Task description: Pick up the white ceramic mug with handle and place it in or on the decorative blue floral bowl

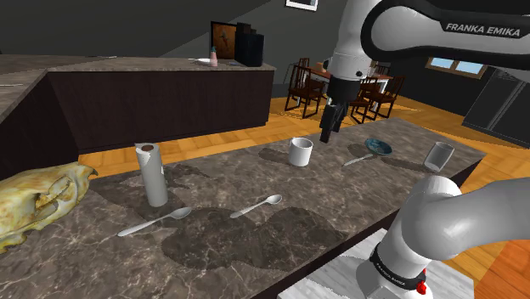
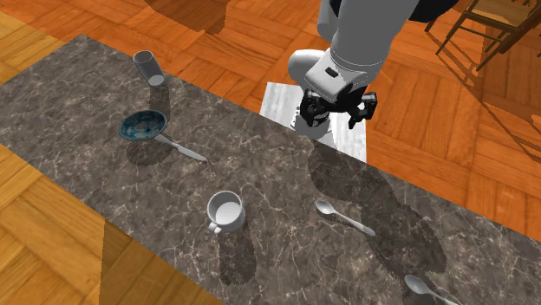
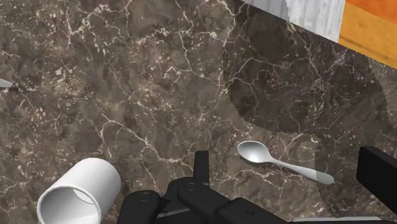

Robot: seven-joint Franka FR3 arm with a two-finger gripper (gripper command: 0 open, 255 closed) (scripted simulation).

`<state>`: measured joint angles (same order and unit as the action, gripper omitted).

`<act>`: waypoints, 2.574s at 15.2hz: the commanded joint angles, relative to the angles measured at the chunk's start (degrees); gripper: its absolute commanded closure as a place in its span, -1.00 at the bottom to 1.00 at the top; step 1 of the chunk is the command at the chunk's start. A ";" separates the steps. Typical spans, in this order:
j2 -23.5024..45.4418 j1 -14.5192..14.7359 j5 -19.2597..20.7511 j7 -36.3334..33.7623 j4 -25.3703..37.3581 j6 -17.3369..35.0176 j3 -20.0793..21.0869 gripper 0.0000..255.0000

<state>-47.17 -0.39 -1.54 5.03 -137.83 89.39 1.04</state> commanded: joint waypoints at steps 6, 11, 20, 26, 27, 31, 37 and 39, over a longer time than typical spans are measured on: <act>7.24 -1.58 2.89 3.75 -1.01 7.44 -3.29 -1.00; 15.93 -3.00 5.14 7.22 -0.14 14.60 -6.44 -1.00; 33.99 -5.01 6.78 13.31 6.08 25.44 -11.49 -1.00; 46.98 -6.40 5.73 17.63 13.41 30.41 -13.98 -1.00; 47.24 -6.46 5.69 17.72 13.58 30.49 -13.99 -1.00; 48.51 -6.59 5.51 17.89 11.76 33.56 -14.09 -1.00; 49.82 -6.71 5.29 18.07 10.30 36.31 -14.18 -1.00; 49.82 -6.71 5.29 18.07 10.30 36.31 -14.18 -1.00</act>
<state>2.63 -7.10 3.76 23.10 -127.50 125.65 -13.14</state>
